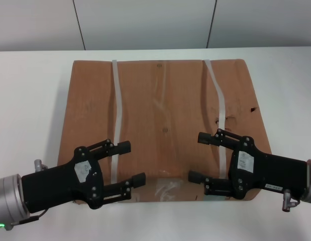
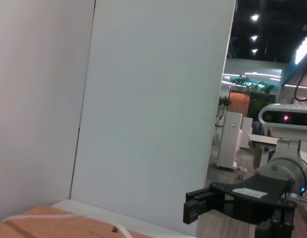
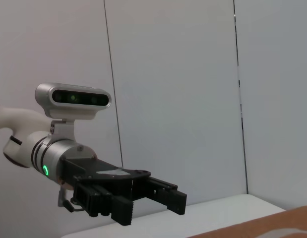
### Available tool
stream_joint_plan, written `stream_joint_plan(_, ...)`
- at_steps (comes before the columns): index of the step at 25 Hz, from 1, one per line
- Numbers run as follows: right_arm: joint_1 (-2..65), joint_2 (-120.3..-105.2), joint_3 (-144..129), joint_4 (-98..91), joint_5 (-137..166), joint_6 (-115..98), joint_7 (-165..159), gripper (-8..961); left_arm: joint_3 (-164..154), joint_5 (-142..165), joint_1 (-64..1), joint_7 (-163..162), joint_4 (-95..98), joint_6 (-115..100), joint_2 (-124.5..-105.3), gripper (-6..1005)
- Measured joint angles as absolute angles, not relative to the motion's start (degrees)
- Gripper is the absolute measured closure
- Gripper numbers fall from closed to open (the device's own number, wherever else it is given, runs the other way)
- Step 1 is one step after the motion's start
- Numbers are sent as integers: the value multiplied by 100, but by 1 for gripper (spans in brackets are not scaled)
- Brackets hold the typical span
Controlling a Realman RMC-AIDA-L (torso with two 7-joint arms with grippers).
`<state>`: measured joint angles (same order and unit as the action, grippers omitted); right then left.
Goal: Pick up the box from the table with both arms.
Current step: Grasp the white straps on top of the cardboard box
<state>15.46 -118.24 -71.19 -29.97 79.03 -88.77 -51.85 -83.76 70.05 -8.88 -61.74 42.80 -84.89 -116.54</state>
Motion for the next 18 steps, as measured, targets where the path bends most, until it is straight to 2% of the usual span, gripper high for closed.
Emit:
stream_joint_plan(12, 1547, -11838, -6984, -2995, 7892, -8733, -5205, 73, -8346, 6963, -888, -6179, 4269, -8416, -11665, 226)
stream_joint_plan(18, 1467, -11904, -5521, -2691, 7495, -7858, -5991, 76, -8011, 6031, -956, -6587, 3852, -7868, -11720, 226)
